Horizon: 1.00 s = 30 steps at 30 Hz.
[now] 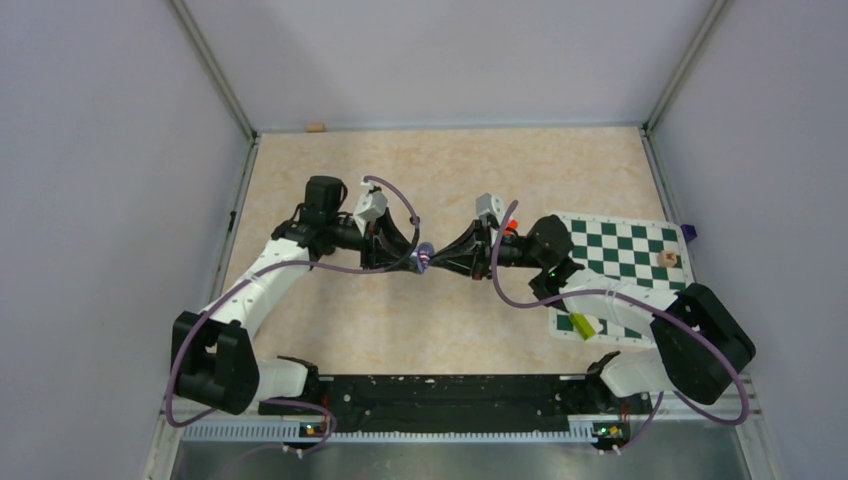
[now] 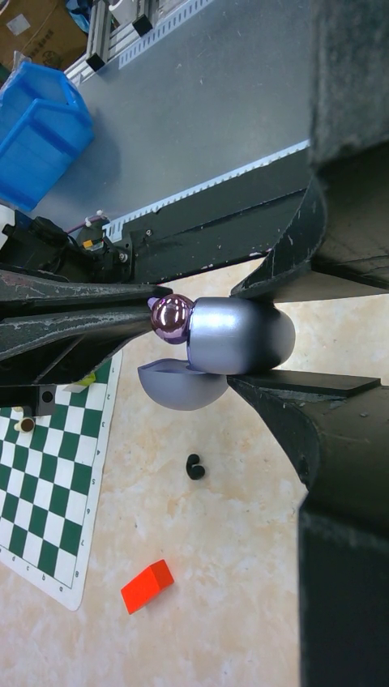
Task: Insert the wireless bluetooth earbuds into the charging case
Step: Insert the left earbud into the left side groove of the charging case.
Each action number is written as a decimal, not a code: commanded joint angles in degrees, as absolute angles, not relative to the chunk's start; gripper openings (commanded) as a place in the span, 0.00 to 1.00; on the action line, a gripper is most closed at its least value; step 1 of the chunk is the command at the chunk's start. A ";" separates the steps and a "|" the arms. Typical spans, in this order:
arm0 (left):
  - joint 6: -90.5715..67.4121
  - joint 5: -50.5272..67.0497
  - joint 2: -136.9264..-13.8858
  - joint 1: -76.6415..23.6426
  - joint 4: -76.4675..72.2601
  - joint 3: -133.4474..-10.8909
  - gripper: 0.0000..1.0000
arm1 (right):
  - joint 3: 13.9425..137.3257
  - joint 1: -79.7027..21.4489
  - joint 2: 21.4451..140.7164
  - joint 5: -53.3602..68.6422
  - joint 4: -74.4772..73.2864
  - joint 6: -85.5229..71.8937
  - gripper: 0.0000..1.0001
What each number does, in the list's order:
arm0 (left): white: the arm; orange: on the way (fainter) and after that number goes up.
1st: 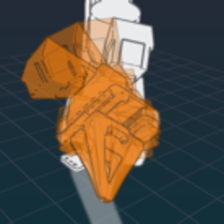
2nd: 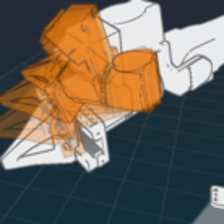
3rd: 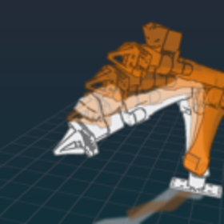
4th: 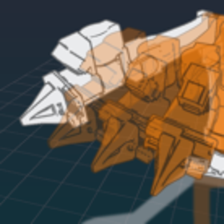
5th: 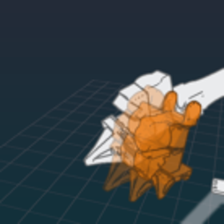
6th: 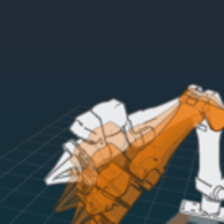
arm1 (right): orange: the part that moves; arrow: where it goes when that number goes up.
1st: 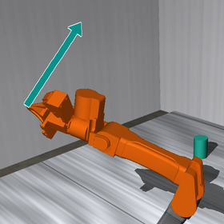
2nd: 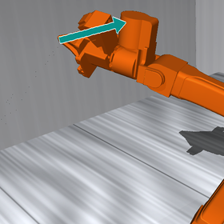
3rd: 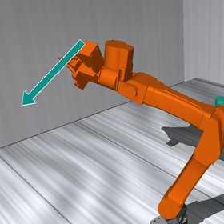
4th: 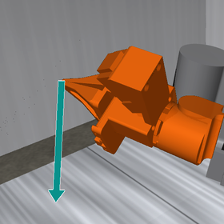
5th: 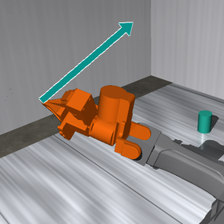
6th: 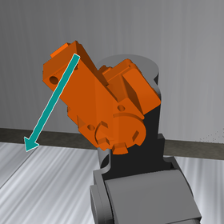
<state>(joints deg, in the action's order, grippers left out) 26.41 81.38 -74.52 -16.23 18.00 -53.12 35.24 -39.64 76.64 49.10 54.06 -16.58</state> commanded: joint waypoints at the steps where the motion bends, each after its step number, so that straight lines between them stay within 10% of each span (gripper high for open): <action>1: 26.00 82.55 -73.88 -16.69 16.25 -53.17 0.00 | 35.16 -40.43 76.82 48.43 56.78 -16.18 0.03; 30: 26.45 82.84 -73.65 -17.23 16.26 -52.82 0.00 | 34.81 -41.40 78.65 46.56 57.77 -18.10 0.02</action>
<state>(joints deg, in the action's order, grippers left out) 26.44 81.32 -74.52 -16.93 18.02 -53.06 35.24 -40.27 78.08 47.22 55.35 -17.87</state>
